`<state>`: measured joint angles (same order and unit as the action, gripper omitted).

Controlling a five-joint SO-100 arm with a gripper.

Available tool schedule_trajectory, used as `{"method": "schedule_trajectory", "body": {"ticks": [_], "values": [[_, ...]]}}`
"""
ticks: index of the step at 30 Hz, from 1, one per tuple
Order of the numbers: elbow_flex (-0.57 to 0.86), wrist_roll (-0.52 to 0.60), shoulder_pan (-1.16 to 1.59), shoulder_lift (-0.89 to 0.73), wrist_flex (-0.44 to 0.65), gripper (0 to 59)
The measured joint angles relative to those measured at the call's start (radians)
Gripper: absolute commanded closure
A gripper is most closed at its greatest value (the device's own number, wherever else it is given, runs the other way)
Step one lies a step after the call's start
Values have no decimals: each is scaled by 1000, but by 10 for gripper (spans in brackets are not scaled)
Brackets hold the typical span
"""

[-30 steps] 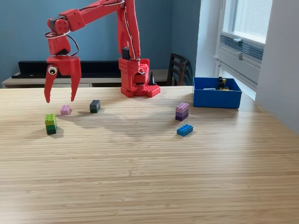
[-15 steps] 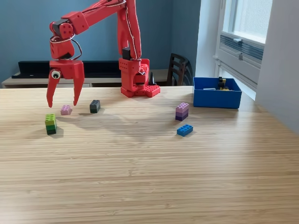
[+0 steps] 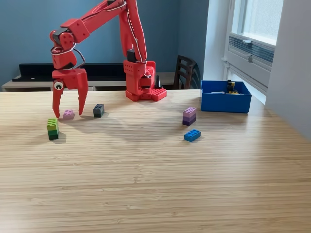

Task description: Grasp a lego block and put it in the bin.

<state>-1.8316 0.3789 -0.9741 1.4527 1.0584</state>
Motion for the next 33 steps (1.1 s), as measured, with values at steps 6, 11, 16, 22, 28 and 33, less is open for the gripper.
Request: {"method": "schedule_trajectory", "body": {"ticks": [6, 11, 16, 22, 28, 33], "values": [[-14, -20, -29, 0, -15, 389], [-14, -23, -58, 0, -37, 468], [-14, -17, -67, 0, -37, 585], [-14, 0, -67, 0, -37, 585], [-14, 2, -67, 0, -37, 585], [5, -14, -55, -2, 8, 585]]}}
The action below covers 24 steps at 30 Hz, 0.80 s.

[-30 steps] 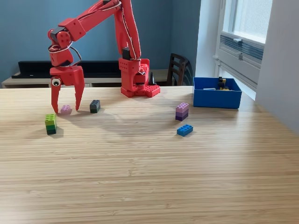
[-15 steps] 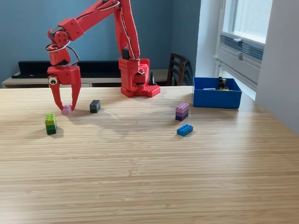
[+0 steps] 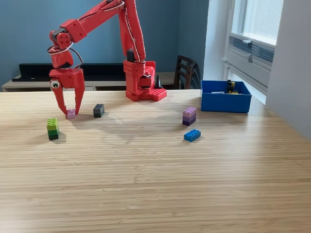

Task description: Grasp a lego block and put it in the bin.

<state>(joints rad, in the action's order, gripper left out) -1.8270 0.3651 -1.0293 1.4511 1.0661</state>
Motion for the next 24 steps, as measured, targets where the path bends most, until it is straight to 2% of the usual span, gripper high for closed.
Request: {"method": "schedule_trajectory", "body": {"ticks": [11, 17, 24], "values": [[288, -15, 195, 0, 288, 585], [436, -32, 457, 0, 437, 585], [509, -28, 851, 0, 514, 585]]}}
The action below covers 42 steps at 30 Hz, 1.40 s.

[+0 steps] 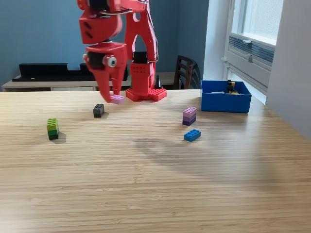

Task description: Grasp a lego block and put it in the bin.

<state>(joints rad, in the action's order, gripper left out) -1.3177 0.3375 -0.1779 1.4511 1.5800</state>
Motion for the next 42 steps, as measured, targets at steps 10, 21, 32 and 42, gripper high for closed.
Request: {"method": "schedule_trajectory", "body": {"ticks": [10, 21, 32, 42], "values": [[18, 9, 577, 0, 14, 585], [138, 2, 1081, 0, 81, 585], [149, -38, 1393, 0, 92, 585], [149, -61, 1413, 0, 92, 362]]}}
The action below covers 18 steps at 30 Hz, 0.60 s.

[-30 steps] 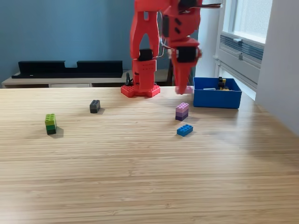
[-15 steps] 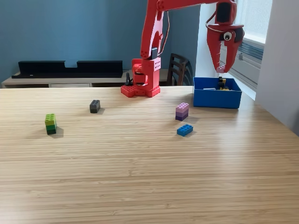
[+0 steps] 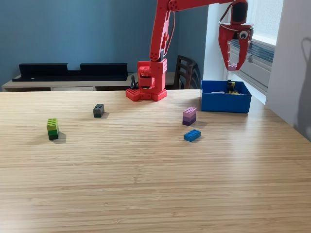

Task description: Grasp a lego block and put it in the bin.

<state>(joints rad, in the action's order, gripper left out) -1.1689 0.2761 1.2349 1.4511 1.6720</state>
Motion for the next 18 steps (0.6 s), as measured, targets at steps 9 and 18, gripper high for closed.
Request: {"method": "schedule_trajectory", "body": {"ticks": [9, 18], "values": [[0, 0, -2, 0, 0, 408], [0, 12, -37, 0, 0, 585]]}}
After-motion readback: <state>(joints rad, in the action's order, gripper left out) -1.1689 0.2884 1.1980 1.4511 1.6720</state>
